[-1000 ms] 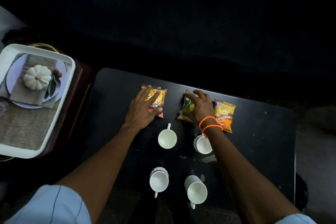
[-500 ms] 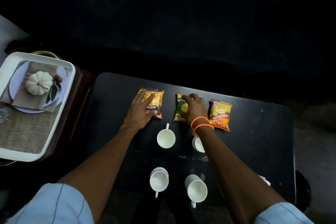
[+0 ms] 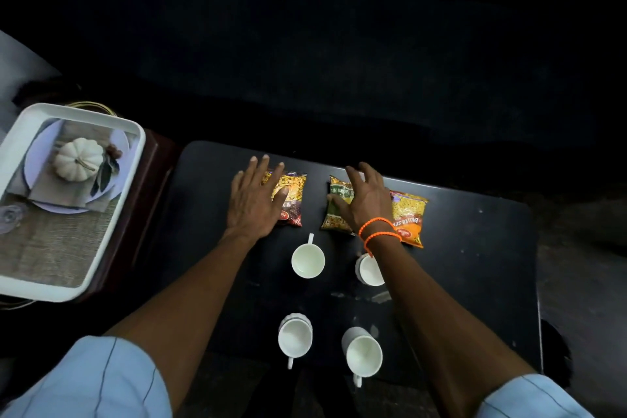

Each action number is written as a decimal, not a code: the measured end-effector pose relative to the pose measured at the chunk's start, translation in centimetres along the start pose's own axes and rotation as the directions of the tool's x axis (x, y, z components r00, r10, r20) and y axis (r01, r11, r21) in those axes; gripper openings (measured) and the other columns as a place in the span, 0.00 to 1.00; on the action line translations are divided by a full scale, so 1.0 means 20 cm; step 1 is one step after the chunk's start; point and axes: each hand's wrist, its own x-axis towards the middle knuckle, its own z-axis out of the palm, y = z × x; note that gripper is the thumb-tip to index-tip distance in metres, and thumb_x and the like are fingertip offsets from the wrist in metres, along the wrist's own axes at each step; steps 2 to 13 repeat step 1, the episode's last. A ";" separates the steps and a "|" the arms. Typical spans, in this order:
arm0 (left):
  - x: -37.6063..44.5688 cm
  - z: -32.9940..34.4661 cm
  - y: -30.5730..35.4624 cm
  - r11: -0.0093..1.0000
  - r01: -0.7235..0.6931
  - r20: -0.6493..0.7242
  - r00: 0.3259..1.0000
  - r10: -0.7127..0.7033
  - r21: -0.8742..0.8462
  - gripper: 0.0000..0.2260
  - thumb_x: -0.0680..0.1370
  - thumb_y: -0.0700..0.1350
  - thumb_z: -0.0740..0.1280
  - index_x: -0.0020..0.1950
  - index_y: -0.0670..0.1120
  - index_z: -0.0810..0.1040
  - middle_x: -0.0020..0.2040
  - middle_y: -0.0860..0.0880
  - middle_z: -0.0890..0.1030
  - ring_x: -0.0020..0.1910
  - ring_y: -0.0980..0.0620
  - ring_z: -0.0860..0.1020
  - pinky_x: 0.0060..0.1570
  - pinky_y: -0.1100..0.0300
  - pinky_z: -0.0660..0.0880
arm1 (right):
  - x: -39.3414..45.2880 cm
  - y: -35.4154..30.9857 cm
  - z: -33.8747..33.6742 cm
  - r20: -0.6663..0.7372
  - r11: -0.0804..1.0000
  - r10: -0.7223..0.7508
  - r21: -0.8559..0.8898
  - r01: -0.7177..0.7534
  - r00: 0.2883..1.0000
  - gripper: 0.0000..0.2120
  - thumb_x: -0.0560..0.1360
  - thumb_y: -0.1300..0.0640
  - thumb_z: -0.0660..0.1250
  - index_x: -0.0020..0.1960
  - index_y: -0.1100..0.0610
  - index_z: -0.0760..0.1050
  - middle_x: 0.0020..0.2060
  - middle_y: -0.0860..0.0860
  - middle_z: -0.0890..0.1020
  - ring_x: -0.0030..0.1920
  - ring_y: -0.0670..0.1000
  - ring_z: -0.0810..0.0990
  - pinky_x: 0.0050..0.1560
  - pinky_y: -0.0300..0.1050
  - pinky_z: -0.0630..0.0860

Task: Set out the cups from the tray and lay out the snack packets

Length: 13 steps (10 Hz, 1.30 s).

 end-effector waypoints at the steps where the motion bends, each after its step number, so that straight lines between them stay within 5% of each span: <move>1: 0.03 -0.13 0.05 0.999 -0.022 -0.080 0.997 0.019 -0.033 0.27 0.86 0.59 0.50 0.84 0.53 0.55 0.85 0.47 0.54 0.85 0.45 0.49 0.81 0.42 0.52 | 0.01 -0.06 -0.11 -0.122 0.999 -0.019 0.027 0.023 0.992 0.35 0.77 0.36 0.64 0.77 0.53 0.65 0.77 0.56 0.65 0.78 0.58 0.62 0.71 0.59 0.70; 13: 0.03 -0.13 0.05 0.999 -0.022 -0.080 0.997 0.019 -0.033 0.27 0.86 0.59 0.50 0.84 0.53 0.55 0.85 0.47 0.54 0.85 0.45 0.49 0.81 0.42 0.52 | 0.01 -0.06 -0.11 -0.122 0.999 -0.019 0.027 0.023 0.992 0.35 0.77 0.36 0.64 0.77 0.53 0.65 0.77 0.56 0.65 0.78 0.58 0.62 0.71 0.59 0.70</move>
